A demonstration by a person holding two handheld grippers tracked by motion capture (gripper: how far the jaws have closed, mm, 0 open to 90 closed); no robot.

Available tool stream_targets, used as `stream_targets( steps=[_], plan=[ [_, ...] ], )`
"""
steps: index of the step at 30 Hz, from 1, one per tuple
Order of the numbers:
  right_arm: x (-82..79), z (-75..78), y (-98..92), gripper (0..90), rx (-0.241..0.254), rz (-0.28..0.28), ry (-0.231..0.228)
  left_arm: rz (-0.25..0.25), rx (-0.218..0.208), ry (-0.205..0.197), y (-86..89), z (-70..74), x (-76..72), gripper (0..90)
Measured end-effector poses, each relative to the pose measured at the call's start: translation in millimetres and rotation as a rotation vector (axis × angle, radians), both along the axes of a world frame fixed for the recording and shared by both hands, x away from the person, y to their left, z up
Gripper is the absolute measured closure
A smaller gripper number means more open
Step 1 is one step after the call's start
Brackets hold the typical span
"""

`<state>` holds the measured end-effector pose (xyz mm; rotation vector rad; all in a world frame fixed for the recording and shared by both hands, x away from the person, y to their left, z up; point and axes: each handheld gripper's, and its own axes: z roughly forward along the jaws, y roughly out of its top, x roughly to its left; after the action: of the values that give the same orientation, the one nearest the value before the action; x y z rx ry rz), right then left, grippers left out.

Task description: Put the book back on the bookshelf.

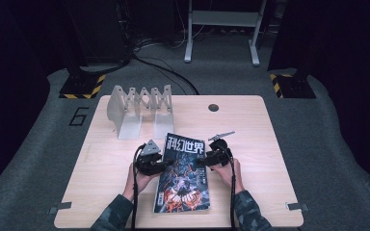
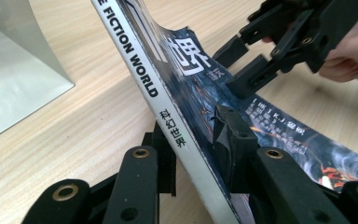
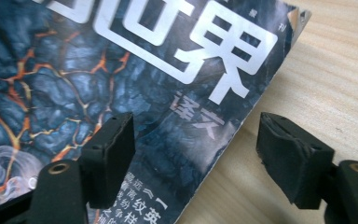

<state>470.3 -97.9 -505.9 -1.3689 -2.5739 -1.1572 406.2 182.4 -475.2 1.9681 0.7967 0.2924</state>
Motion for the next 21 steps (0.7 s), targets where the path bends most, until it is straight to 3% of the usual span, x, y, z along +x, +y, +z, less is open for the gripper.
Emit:
stream_targets(
  steps=[5, 10, 13, 14, 20, 21],
  plan=[
    [1.8, -0.7, 4.1, 21.4, 0.012, 0.018, -0.012, -0.022, -0.016, -0.036, 0.5, 4.5, -5.3, 72.5],
    [8.8, -4.4, 0.9, 15.7, 0.097, 0.039, 0.054, -0.044, -0.024, -0.064, 2.4, 7.1, -6.7, 73.3],
    [9.2, -1.7, 0.7, 23.0, 0.142, 0.051, 0.046, -0.063, -0.019, -0.033, 2.8, 9.3, -5.9, 73.4],
    [8.5, 0.8, 1.6, 23.0, 0.132, 0.043, 0.034, -0.062, -0.017, -0.050, 2.5, 9.9, -5.1, 73.3],
    [7.8, 8.0, -1.8, 30.5, 0.122, 0.036, 0.001, -0.077, -0.014, -0.017, 4.6, 16.4, -1.6, 73.0],
    [6.7, 10.6, -2.0, 30.9, 0.121, 0.029, 0.003, -0.084, -0.016, 0.016, 5.2, 18.1, 1.4, 73.0]
  ],
)
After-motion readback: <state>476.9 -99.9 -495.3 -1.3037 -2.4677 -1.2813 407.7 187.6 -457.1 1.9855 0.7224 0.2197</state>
